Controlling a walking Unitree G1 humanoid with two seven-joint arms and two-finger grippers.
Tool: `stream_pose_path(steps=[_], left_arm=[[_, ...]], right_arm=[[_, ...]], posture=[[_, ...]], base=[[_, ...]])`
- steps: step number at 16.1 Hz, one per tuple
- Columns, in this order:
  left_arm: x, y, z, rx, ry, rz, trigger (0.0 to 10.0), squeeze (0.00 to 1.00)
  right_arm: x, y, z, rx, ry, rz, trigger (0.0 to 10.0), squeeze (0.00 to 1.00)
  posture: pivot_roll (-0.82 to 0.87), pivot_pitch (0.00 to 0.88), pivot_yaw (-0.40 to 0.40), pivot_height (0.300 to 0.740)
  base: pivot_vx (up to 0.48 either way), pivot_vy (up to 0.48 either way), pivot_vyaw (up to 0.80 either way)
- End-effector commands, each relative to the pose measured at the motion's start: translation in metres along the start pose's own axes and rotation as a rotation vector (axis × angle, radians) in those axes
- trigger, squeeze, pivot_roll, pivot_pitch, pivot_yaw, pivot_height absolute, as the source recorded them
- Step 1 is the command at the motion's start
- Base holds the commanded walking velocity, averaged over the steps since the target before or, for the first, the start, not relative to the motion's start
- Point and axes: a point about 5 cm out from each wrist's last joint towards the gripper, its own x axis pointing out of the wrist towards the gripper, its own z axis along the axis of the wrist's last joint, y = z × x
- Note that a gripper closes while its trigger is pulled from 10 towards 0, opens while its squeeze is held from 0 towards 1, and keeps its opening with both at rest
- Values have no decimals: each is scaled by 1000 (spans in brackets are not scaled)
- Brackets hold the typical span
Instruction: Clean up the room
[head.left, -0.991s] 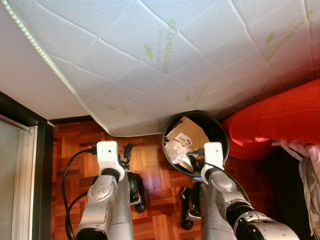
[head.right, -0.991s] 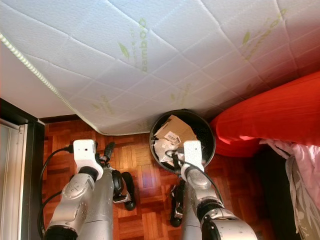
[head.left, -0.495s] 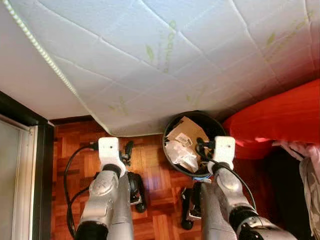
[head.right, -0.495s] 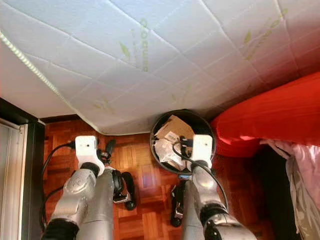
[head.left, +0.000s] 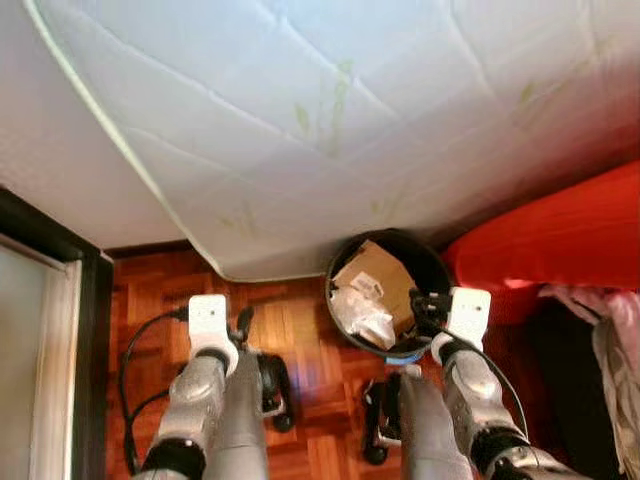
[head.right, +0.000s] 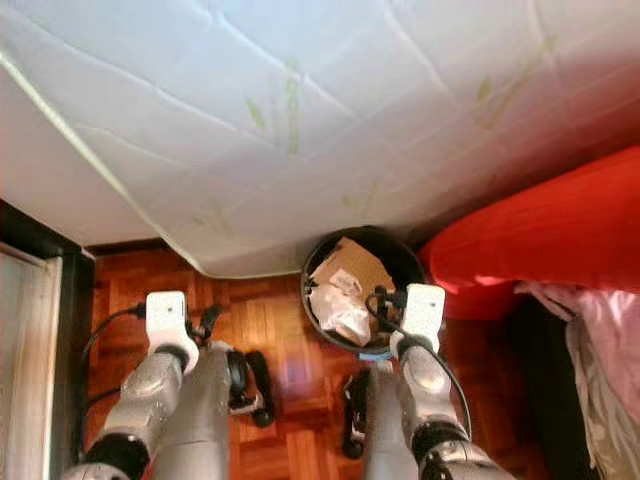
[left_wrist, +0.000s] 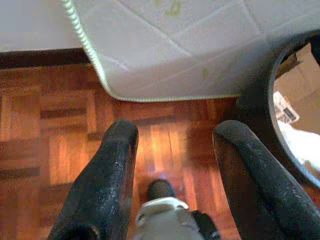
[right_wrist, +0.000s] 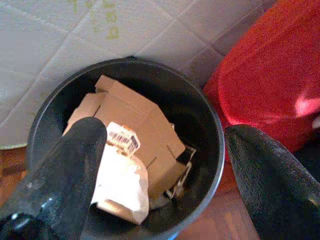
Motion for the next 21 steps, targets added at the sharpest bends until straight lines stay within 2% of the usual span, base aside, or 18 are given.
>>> stream_pose_path(steps=[1,3,5,8,10,12,14,17,20,21], left_arm=[[-6,5,-19,-19,71,25,10000,0],[-7,8,-26,-16,108,35,10000,0],[-7,10,-30,-19,129,42,10000,0],[-11,15,-44,-39,206,68,10000,0],[-18,17,-59,-47,284,68,10000,0],[-42,23,-95,-13,470,88,10000,0],[-50,26,-104,-4,514,99,10000,0],[-65,32,-119,43,592,107,10000,0],[-70,34,-124,121,633,74,10000,0],[-72,34,-126,122,636,72,10000,0]], right_arm=[[-9,-8,-21,4,86,-16,10000,0],[-15,-15,-33,4,136,-21,10000,0],[-19,-16,-39,3,171,-13,10000,0],[-31,-20,-62,-7,282,-15,10000,0],[-45,-25,-82,-13,380,-13,10000,0],[-69,-34,-110,-38,519,-20,10000,0],[-77,-40,-118,-19,545,-48,10000,0],[-89,-46,-128,-42,571,-80,10000,0],[-91,-44,-129,-52,575,-53,10000,0],[-91,-44,-129,-50,574,-54,10000,0]], posture=[[84,322,-39,705],[80,293,-33,740],[72,281,-30,740],[61,249,-24,740],[51,230,-24,740],[31,200,-22,740],[23,181,-16,740],[-7,140,12,740],[-36,128,25,740],[-36,126,27,740]], base=[[0,0,0],[0,0,0],[0,0,0],[0,0,0],[0,0,0],[0,0,0],[0,0,0],[0,0,0],[0,0,0],[0,0,0]])
